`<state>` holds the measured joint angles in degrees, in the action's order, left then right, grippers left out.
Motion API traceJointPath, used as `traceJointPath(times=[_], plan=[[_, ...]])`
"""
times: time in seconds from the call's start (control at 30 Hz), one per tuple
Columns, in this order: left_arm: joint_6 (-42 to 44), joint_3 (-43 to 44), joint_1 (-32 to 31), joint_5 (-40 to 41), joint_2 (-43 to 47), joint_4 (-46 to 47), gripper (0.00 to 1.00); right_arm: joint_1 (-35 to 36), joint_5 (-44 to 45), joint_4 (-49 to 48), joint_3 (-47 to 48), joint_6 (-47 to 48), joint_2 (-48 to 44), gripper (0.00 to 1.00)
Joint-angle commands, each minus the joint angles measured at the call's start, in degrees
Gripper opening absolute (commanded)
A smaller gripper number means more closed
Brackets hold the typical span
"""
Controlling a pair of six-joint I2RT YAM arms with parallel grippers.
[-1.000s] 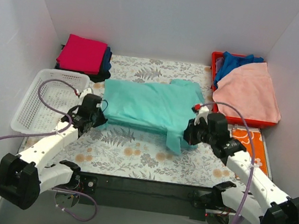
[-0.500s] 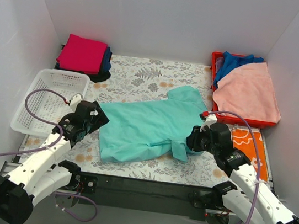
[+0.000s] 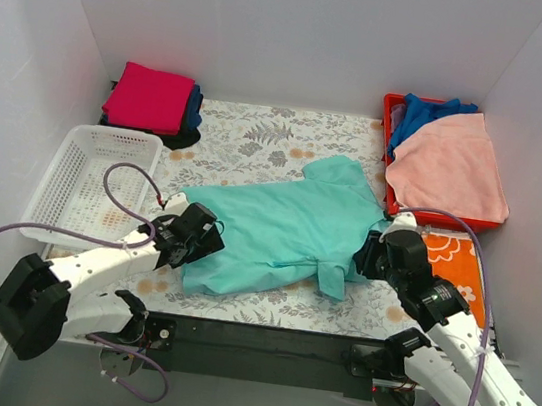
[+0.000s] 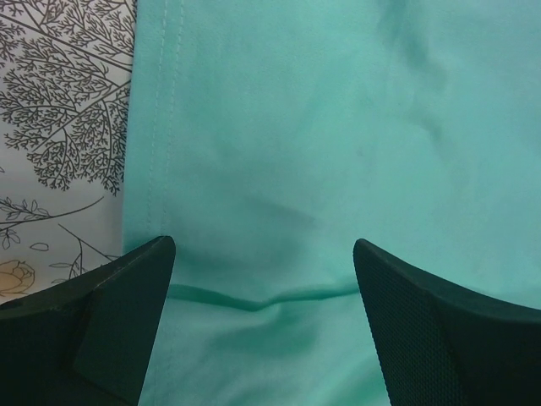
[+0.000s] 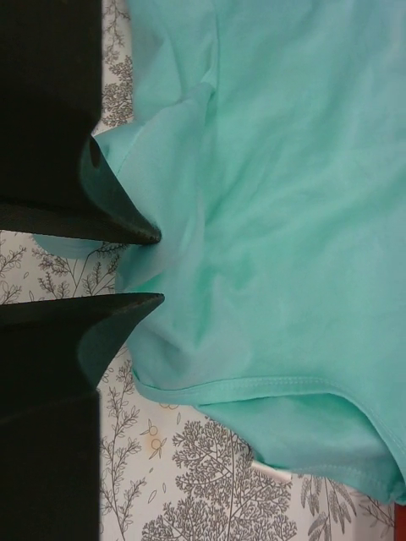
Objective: Fold and stack the t-shirts
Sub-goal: Flatten out the tshirt
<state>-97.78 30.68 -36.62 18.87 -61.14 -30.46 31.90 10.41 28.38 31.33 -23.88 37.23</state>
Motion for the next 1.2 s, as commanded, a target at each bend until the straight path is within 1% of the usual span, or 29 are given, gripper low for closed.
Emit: traceJointPath(times=[0.0,0.1,0.23,0.37,0.43,0.47,0.53,0.57,0.63,0.67,0.73,0.77,0.87,0.93,1.03,1.13,1.17], plan=[[-2.59,3.25,-0.29,5.91,-5.12,3.56,0.86,0.27,5.4,1.94,4.17,-2.31,0.29,0.36],[-2.86,1.77,-0.2,6.44,-6.35,5.14,0.86,0.27,6.28,0.72,4.96,-1.44,1.61,0.36],[-4.09,-0.7,-0.2,5.91,-7.23,5.67,0.86,0.27,5.76,-7.17,6.89,1.2,7.66,0.36],[-7.24,-3.6,-0.12,6.52,-6.36,3.92,0.86,0.27,2.43,-14.64,8.21,2.96,17.66,0.36],[-9.27,-5.88,-0.12,6.61,-5.92,3.65,0.86,0.27,1.81,-17.29,8.04,2.96,21.02,0.36],[-9.53,-6.76,-0.12,6.44,-5.74,4.09,0.86,0.27,0.58,-19.92,7.35,3.05,24.26,0.36],[-9.97,-7.82,-0.12,6.09,-6.26,4.7,0.86,0.27,-0.74,-22.57,6.64,2.79,27.53,0.35],[-10.15,-8.61,-0.12,5.83,-6.7,5.49,0.86,0.27,-2.23,-23.45,5.77,2.52,30.67,0.35],[-10.33,-8.36,-0.12,5.13,-8.1,5.67,0.86,0.27,-3.47,-26.44,4.27,1.65,33.33,0.34],[-10.94,-8.44,-0.12,4.86,-8.29,5.41,0.86,0.35,-4.6,-27.4,3.39,1.38,35.17,0.3],[-13.74,-9.05,-0.12,4.16,-6.81,4.97,0.86,0.44,-4.88,-27.85,1.02,0.24,36.24,0.27],[-14.02,-10.71,-0.2,1.72,-5.75,6.36,0.86,0.53,-6.36,-27.85,0.32,-0.55,36.5,0.25],[-14.54,-12.22,-0.12,-2.78,-2.07,7.87,0.85,1.41,-7.68,-27.85,-2.94,-1.78,36.24,0.23],[-14.2,-12.66,-0.2,-2.88,-0.73,7.78,0.85,1.59,-8.39,-27.51,-4.69,-2.4,36.68,0.23],[-13.84,-11.52,-0.29,-2.35,0.06,4.63,0.85,2.2,-9.8,-24.97,-5.93,-3.98,37.38,0.21],[-15.33,-11.25,-0.47,-1.21,2.86,0.94,0.85,4.3,-9.54,-22.41,-6.89,-6.52,35.73,0.19],[-15.69,-11.08,-0.73,-0.6,4.09,-1.16,0.85,6.05,-8.84,-20.84,-7.86,-7.58,34.93,0.19]])
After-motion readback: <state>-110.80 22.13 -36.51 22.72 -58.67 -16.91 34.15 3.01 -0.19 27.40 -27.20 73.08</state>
